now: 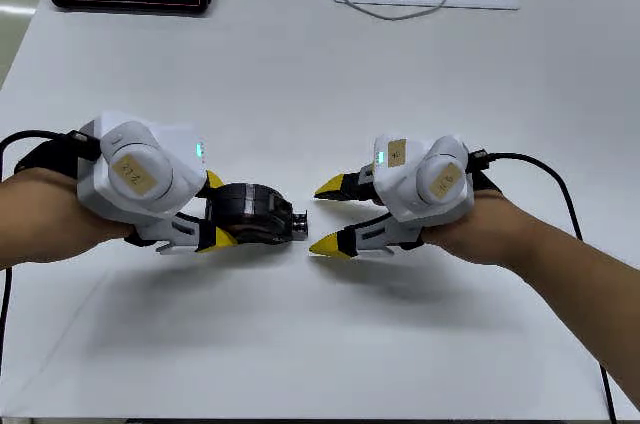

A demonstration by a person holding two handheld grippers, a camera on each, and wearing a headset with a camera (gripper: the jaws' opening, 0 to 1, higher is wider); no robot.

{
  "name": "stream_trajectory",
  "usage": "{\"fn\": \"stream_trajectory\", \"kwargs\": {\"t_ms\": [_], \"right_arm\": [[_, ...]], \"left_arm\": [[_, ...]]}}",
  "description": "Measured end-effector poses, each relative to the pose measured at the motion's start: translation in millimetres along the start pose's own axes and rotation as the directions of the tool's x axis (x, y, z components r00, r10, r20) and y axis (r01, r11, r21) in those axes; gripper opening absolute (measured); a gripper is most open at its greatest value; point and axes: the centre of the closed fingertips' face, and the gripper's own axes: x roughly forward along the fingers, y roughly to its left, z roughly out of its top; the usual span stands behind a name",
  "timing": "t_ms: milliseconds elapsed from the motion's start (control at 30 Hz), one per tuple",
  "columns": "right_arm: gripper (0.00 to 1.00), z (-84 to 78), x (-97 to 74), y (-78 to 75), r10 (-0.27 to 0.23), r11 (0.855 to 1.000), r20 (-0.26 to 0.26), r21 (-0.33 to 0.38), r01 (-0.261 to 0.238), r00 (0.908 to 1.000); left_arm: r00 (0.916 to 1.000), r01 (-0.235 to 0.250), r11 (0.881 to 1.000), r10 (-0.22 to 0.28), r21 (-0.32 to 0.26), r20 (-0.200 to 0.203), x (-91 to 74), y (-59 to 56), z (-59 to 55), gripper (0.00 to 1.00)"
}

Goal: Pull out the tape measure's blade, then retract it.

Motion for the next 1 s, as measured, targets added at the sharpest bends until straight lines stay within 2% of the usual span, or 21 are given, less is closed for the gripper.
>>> {"fn": "stream_trajectory", "kwargs": {"t_ms": [667, 1000], "right_arm": [[0.19, 7.4, 14.5, 2.5, 0.024, 0.999, 0.017, -0.026, -0.023, 0.9996], [0.13, 5.5, 17.8, 3.3, 0.034, 0.998, 0.01, -0.044, -0.033, 0.9994]], "left_arm": [[1.0, 0.001, 1.0, -0.001, -0.001, -0.004, 0.2, 0.5, 0.2, 0.26], [1.0, 0.003, 1.0, -0.003, 0.004, -0.003, 0.1, 0.3, 0.2, 0.26]]}}
